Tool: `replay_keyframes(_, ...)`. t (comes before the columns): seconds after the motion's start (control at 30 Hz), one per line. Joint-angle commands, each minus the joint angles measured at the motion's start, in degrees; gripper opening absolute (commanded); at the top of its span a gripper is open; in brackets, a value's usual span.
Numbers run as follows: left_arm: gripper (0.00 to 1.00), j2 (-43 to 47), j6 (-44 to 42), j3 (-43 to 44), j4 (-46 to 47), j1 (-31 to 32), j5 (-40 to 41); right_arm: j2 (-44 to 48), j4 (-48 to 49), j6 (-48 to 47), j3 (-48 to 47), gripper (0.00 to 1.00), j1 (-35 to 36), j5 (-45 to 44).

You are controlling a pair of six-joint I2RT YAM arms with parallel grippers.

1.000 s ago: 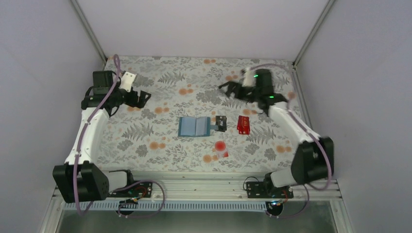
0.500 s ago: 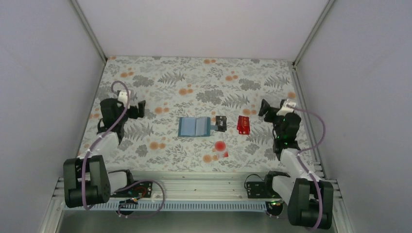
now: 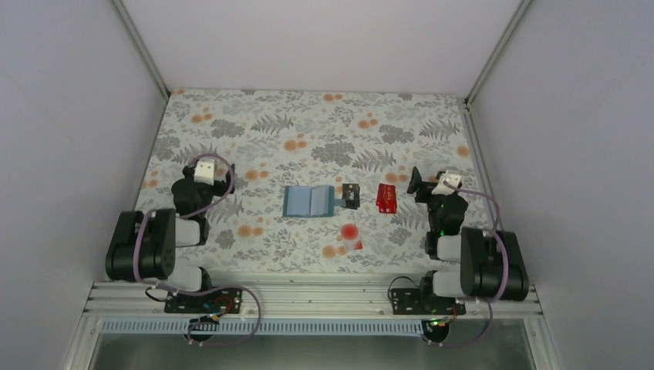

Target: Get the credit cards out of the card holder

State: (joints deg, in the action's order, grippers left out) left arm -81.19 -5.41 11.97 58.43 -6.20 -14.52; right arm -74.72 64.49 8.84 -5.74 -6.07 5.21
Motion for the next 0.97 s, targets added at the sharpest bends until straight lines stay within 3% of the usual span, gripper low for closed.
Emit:
replay_keyframes(0.0,1.00,-8.7,-2.4,-0.5,19.7,2.3,2.4,-10.9,15.9,-4.8,-2.9,0.99,0.2,5.8)
replay_keyframes(0.03,1.00,-7.0,-3.1,-0.4,16.2,2.8,2.5,-10.3,9.4,-5.9,-5.3,0.99,0.2,7.2)
replay_keyframes(0.1,1.00,-8.1,-3.8,-0.6,18.8,3.4,2.5,-11.7,6.8,-7.3,-7.9,0.99,0.2,10.8)
replay_keyframes(0.13,1.00,-7.4,-3.8,1.3,14.4,3.5,2.4,-11.8,4.3,-7.6,-9.2,0.99,0.2,11.2)
replay_keyframes(0.4,1.00,-7.5,-3.0,1.5,13.2,3.5,3.7,-12.5,-0.3,-8.5,-11.9,0.99,1.7,9.0)
replay_keyframes(0.93,1.00,-7.5,-3.1,1.3,13.5,3.5,3.7,-12.5,-0.6,-8.8,-12.1,0.99,2.2,8.1)
